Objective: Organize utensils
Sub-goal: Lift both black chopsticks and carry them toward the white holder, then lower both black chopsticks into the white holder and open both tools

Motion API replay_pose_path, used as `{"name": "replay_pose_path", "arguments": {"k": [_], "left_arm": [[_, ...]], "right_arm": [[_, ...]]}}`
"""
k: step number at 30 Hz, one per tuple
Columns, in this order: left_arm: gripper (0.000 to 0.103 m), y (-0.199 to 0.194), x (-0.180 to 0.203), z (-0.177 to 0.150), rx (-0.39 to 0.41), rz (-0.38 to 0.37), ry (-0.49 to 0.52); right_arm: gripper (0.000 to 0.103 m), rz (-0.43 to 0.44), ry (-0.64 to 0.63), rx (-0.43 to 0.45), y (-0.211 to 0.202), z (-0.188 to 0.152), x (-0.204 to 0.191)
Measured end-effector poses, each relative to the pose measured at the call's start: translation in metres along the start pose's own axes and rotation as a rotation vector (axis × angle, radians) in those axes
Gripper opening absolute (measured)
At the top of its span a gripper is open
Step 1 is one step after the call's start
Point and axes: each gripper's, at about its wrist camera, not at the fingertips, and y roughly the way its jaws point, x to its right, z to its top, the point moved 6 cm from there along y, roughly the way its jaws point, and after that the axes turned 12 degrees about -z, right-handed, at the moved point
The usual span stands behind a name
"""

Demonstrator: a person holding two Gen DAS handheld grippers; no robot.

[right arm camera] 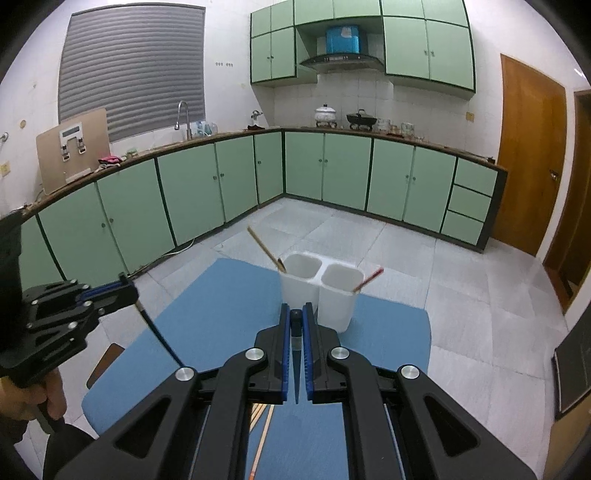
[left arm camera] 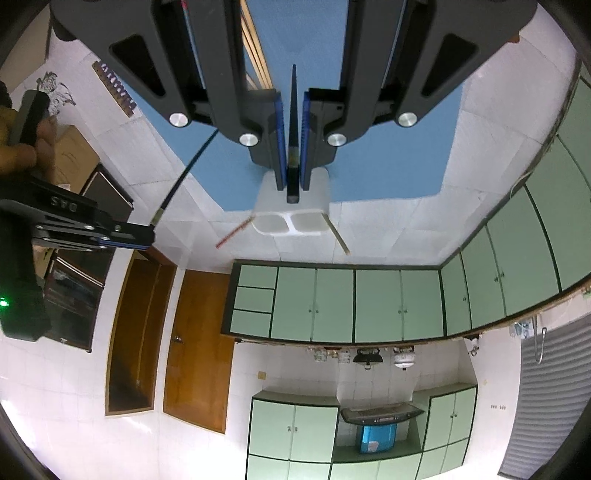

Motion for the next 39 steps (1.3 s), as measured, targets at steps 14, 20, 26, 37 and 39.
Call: {"name": "replay_pose_path", "arguments": {"k": [14,20,26,37,39], "left_arm": [[0.006,0.040,-0.001,0.093,0.073,0.020,0.045],[0.006,0.069,-0.009,0.130,0.104,0.013,0.028],[0.006,0.094,-0.020,0.163,0.147,0.011,0.011],[0.006,0.157,-0.036,0.183,0.168,0.039,0.048],[0.006,0.172,-0.041,0.176,0.156,0.034,0.040]], "right_arm": [[0.006,-0.034,0.026,0.078,0.017,0.100,0.020],[0.006,-0.061,0.038,0.101,0.043,0.130,0.028],[0.006,-0.068,0.047,0.115,0.071,0.145,0.036],[0.006,-0.072,0.058,0.097,0.127,0.143,0.055],[0.006,-0.072,0.058,0.087,0.137,0.138,0.056]]}}
